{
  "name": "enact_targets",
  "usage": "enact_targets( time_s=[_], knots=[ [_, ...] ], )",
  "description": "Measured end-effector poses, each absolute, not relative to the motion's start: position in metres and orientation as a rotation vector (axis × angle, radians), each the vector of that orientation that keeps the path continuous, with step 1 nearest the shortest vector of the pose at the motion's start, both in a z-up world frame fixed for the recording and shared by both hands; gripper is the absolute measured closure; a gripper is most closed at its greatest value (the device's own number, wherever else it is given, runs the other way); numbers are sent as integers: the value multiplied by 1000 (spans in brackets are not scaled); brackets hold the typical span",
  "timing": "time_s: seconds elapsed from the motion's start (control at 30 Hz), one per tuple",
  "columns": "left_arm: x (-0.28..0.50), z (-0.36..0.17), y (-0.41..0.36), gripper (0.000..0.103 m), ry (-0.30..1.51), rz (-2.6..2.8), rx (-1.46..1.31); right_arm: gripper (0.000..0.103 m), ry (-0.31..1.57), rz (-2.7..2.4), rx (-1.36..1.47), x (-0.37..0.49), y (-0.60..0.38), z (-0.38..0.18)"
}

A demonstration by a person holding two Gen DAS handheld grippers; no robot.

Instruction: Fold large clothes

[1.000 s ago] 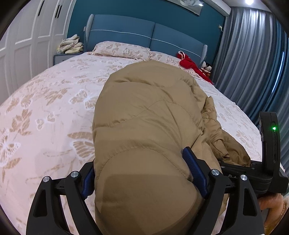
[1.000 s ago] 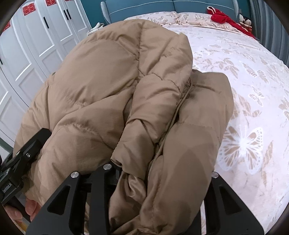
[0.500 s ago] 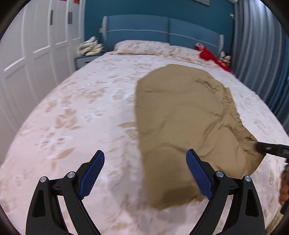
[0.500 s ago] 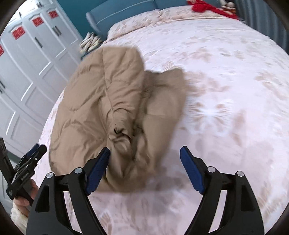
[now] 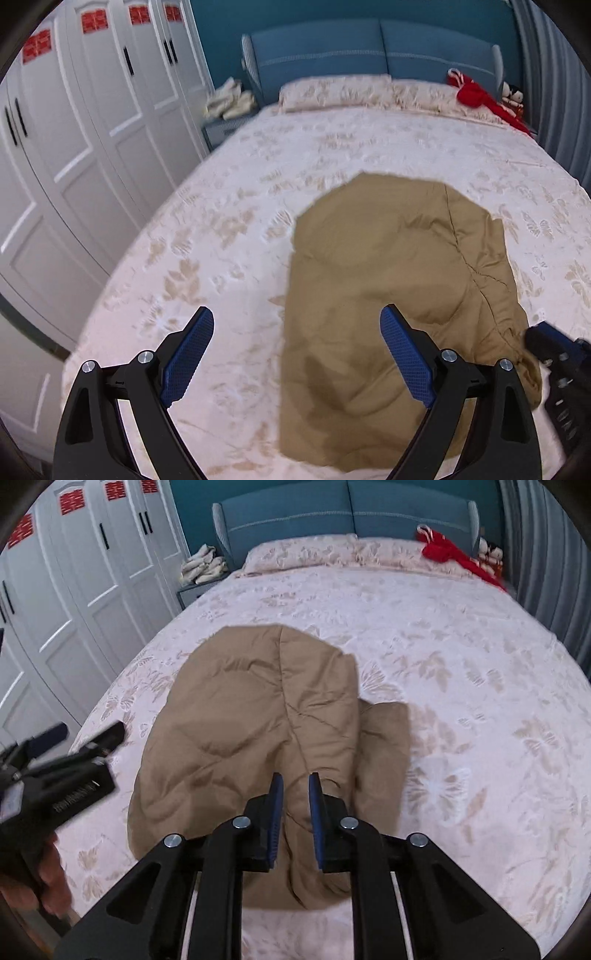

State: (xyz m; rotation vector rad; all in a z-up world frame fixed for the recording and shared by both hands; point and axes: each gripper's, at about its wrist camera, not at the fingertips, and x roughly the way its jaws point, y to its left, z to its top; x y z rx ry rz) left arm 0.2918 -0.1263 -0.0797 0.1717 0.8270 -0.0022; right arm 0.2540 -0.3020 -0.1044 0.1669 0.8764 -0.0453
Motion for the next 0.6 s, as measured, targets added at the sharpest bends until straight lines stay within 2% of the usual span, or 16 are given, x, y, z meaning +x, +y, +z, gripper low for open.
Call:
enact_targets(
  time_s=[0.27,0.6],
  knots=[
    [312,-127,-140,12,909,28,207,89,977,-79,194,281,-309,-148],
    [312,-153,-140,5,884,15,179,89,1012,-85,189,284,-313,-179]
  ],
)
